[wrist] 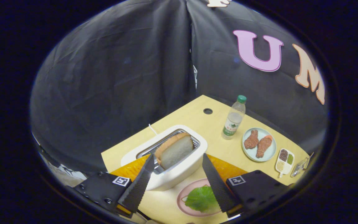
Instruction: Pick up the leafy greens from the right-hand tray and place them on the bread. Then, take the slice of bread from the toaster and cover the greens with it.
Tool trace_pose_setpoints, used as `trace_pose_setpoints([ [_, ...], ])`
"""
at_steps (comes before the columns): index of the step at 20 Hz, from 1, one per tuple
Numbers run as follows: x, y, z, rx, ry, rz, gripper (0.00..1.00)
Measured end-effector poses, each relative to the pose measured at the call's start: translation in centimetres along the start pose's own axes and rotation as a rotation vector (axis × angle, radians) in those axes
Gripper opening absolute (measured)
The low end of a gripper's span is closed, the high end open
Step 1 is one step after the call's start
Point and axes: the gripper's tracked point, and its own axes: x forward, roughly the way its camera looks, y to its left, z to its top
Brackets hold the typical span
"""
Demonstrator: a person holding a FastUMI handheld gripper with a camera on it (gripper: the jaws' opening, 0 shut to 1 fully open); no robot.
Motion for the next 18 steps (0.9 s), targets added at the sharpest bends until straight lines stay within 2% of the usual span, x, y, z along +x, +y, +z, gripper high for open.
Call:
trace_pose_setpoints([
  [3, 1.8, 1.3, 0.7, 0.038, 0.004, 0.021, 0.98],
  [8, 4.2, 0.4, -0.4, 0.049, 0.057, -0.053, 0.98],
  [11, 5.1, 0.2, -1.3, 0.061, 0.094, -0.063, 0.98],
  [18, 4.7, 0.9, -1.7, 0.083, 0.103, -0.058, 0.27],
])
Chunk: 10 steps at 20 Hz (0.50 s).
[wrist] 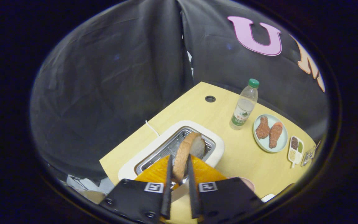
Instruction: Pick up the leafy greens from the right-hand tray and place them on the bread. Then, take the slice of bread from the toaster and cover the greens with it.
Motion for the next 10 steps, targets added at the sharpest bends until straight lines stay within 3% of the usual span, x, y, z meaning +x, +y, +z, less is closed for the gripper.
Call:
trace_pose_setpoints([
  [1, -0.3, 0.2, 0.0, 0.007, -0.002, 0.015, 0.17],
  [10, -6.2, -2.0, 3.4, 0.133, -0.17, 0.07, 0.16],
])
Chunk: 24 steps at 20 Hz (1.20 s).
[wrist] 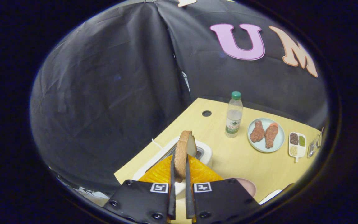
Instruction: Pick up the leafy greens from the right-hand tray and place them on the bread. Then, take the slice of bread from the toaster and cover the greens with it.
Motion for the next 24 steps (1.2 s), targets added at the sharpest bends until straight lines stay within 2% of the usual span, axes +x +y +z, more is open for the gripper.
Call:
trace_pose_setpoints([
  [3, -2.0, -0.4, 0.6, 0.014, -0.036, 0.018, 0.16],
  [7, -4.1, -2.4, 0.8, 0.026, -0.076, -0.013, 0.16],
  [15, -5.4, -7.1, -2.8, 0.158, -0.075, -0.065, 0.16],
  [24, -5.0, -9.7, -7.9, 0.282, -0.055, -0.108, 0.16],
])
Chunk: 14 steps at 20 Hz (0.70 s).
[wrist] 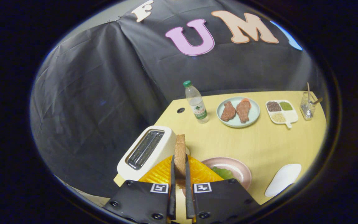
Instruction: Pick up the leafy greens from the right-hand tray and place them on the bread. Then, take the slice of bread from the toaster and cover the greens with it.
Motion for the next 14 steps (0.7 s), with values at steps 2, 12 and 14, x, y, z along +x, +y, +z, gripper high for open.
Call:
trace_pose_setpoints([
  [2, 0.6, -0.6, -1.6, 0.033, 0.017, -0.011, 0.16],
  [12, 1.1, -7.1, -6.2, 0.217, 0.006, -0.138, 0.16],
  [14, 0.7, -8.7, -7.2, 0.244, 0.013, -0.174, 0.16],
])
